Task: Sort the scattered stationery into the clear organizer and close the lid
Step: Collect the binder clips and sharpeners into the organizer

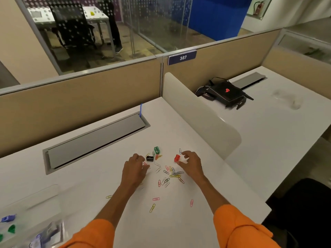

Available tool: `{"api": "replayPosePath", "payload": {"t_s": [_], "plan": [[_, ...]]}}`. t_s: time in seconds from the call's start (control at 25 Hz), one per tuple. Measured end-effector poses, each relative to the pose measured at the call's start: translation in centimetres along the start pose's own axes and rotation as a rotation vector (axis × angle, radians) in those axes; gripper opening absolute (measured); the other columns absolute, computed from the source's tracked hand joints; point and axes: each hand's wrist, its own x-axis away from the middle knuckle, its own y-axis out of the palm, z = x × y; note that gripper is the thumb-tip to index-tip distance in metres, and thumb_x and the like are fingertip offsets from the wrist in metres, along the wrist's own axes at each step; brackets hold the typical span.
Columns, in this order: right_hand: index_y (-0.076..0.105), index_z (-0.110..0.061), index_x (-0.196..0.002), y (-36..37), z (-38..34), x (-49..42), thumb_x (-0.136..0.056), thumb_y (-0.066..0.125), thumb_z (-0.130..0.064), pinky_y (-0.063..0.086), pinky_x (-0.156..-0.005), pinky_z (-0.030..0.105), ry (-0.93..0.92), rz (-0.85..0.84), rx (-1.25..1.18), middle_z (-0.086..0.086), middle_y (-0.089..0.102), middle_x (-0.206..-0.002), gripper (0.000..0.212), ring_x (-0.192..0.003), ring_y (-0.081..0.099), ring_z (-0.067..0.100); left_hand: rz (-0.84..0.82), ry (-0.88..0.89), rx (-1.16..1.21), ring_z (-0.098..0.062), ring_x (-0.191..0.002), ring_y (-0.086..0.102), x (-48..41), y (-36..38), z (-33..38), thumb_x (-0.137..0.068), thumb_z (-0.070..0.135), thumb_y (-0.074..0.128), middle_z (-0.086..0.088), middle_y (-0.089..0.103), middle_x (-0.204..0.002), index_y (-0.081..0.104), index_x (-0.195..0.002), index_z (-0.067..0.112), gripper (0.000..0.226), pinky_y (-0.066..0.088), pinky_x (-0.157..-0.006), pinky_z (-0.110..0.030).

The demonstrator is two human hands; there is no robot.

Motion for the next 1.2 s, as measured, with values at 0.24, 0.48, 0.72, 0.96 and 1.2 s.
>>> {"api": "replayPosePath", "payload": {"t_s": [0.24,0.48,0.72,0.96,1.2], "plan": [[0.06,-0.022,-0.113,0.4,1.1,-1.7,-0.07,0.082,-0.041,0.037,-0.061,0.011,0.001,-0.059,0.028,-0.002,0.058,-0.097,0.052,-0.086,0.056,0.012,-0.01,-0.13,-0.063,-0.019,-0.082,0.05,-2.2,1.8,1.3,-0.083,0.055,0.061,-0.005,0.058,-0.1,0.059,-0.102,0.01,0.049,0.041,-0.069,-0.029],[0.059,-0.021,-0.117,1.1,1.5,-2.5,-0.07,0.082,-0.039,0.037,-0.068,0.011,-0.013,-0.103,0.087,-0.001,0.059,-0.102,0.055,-0.094,0.056,0.014,0.008,-0.16,-0.13,-0.021,-0.075,0.05,-3.6,3.2,1.8,-0.081,0.06,0.061,-0.008,0.056,-0.09,0.058,-0.095,0.006,0.055,0.042,-0.065,-0.033],[0.064,-0.021,-0.106,1.6,2.0,-2.8,-0.071,0.081,-0.037,0.04,-0.074,0.02,-0.044,-0.087,0.121,-0.001,0.06,-0.096,0.043,-0.093,0.056,0.015,-0.017,-0.161,-0.145,-0.022,-0.077,0.052,-4.3,4.1,2.1,-0.082,0.051,0.063,-0.008,0.057,-0.09,0.059,-0.095,0.007,0.046,0.047,-0.069,-0.035],[0.064,-0.026,-0.099,1.6,1.8,-2.5,-0.07,0.08,-0.039,0.039,-0.068,0.014,-0.087,-0.073,0.098,-0.005,0.056,-0.092,0.035,-0.089,0.055,0.013,0.01,-0.097,-0.1,-0.02,-0.078,0.05,-4.0,3.7,1.9,-0.079,0.044,0.065,-0.005,0.059,-0.091,0.061,-0.092,0.01,0.037,0.043,-0.069,-0.034],[0.063,-0.036,-0.101,1.8,-0.9,-1.8,-0.07,0.078,-0.047,0.035,-0.1,0.03,-0.229,-0.088,0.182,-0.008,0.055,-0.124,0.036,-0.118,0.046,0.011,-0.009,-0.001,-0.066,-0.02,-0.108,0.05,-2.5,1.2,0.9,-0.074,0.042,0.071,-0.001,0.054,-0.121,0.066,-0.105,0.018,0.04,0.039,-0.091,-0.036]]}}
